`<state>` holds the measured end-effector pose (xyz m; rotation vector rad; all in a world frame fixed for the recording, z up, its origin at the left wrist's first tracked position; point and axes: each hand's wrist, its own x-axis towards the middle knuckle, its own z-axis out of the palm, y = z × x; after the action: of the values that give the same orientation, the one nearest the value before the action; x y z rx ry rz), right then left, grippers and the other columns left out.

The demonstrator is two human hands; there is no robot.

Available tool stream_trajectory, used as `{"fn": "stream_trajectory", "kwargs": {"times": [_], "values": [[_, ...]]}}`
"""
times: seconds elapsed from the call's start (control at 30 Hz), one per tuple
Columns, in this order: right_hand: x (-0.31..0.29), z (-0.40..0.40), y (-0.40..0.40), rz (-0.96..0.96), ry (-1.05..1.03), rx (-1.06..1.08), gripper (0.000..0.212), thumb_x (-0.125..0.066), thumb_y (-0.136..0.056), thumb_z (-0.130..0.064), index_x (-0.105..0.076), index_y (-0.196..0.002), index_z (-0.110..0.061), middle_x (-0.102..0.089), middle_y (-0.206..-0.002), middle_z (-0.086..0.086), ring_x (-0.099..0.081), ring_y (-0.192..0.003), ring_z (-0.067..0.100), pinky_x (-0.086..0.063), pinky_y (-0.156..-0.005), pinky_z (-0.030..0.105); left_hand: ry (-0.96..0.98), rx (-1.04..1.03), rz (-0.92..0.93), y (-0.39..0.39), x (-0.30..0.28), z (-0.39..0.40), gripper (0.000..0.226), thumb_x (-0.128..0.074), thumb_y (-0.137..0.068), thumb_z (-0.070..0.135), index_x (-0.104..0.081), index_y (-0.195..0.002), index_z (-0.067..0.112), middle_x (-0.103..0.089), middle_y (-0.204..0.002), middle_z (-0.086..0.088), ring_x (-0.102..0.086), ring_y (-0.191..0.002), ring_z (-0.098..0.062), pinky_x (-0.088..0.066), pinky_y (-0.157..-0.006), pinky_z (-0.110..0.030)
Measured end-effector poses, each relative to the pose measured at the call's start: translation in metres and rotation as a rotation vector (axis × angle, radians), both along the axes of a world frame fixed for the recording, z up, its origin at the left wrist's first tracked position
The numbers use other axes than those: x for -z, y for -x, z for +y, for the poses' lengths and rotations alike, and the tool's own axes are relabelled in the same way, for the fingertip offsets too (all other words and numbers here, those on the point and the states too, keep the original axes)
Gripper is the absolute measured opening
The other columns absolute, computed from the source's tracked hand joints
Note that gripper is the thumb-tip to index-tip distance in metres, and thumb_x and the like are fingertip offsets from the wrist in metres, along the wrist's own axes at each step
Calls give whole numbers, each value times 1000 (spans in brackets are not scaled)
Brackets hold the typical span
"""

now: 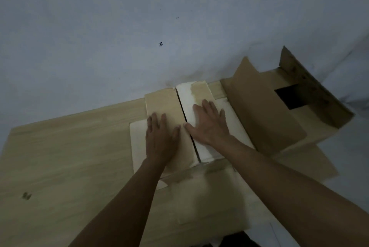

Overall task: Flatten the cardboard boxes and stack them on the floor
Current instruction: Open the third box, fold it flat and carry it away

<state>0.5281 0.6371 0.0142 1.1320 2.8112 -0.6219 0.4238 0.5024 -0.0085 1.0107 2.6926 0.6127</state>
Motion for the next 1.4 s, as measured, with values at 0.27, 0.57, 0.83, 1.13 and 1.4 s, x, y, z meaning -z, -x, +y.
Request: {"fn": "stream_trajectory", "kwargs": {"times": [0.27, 0.57, 0.83, 1.13, 1.4], "values": [[-60, 8, -3, 153, -47, 53, 21, -46, -92, -35, -51, -97, -16, -59, -87, 8, -59, -83, 36, -42, -64, 38, 62, -69, 5, -9, -8, 16, 110, -39, -75, 86, -18, -154, 12, -6, -163, -17, -1, -151, -31, -19, -115, -53], [-89, 54, -40, 39, -82, 206, 74, -43, -99, -10, -3, -160, -20, -40, -151, 17, -51, -126, 39, -43, -100, 47, 115, -151, -130, -11, -30, 34, 103, -52, -77, 72, -12, -153, 15, -8, -162, -14, -7, -149, -35, -20, -109, -69], [-22, 67, -42, -67, 58, 304, 104, -44, -89, -70, 2, -158, -8, -10, -164, 18, -24, -146, 39, -29, -114, 52, -105, -202, -176, 10, -59, 6, 49, -48, -91, 45, -46, -127, 11, -55, -127, -15, -53, -113, -38, -42, -86, -43], [26, 27, -8, 141, 487, 322, 51, -35, -107, -37, -37, -149, -9, -48, -147, 17, -49, -130, 34, -41, -101, 34, -248, -257, -309, 32, -87, -33, 57, -43, -82, 49, -63, -127, 19, -65, -123, -4, -58, -115, -28, -48, -90, -41], [40, 25, -7, 180, 390, 331, 50, -32, -107, -37, -41, -147, -8, -54, -140, 20, -53, -124, 37, -44, -96, 36, -257, -43, 204, 71, -101, -67, 56, -61, -87, 2, -49, -141, 7, -70, -107, -19, -69, -85, -32, -51, -74, -32]]}}
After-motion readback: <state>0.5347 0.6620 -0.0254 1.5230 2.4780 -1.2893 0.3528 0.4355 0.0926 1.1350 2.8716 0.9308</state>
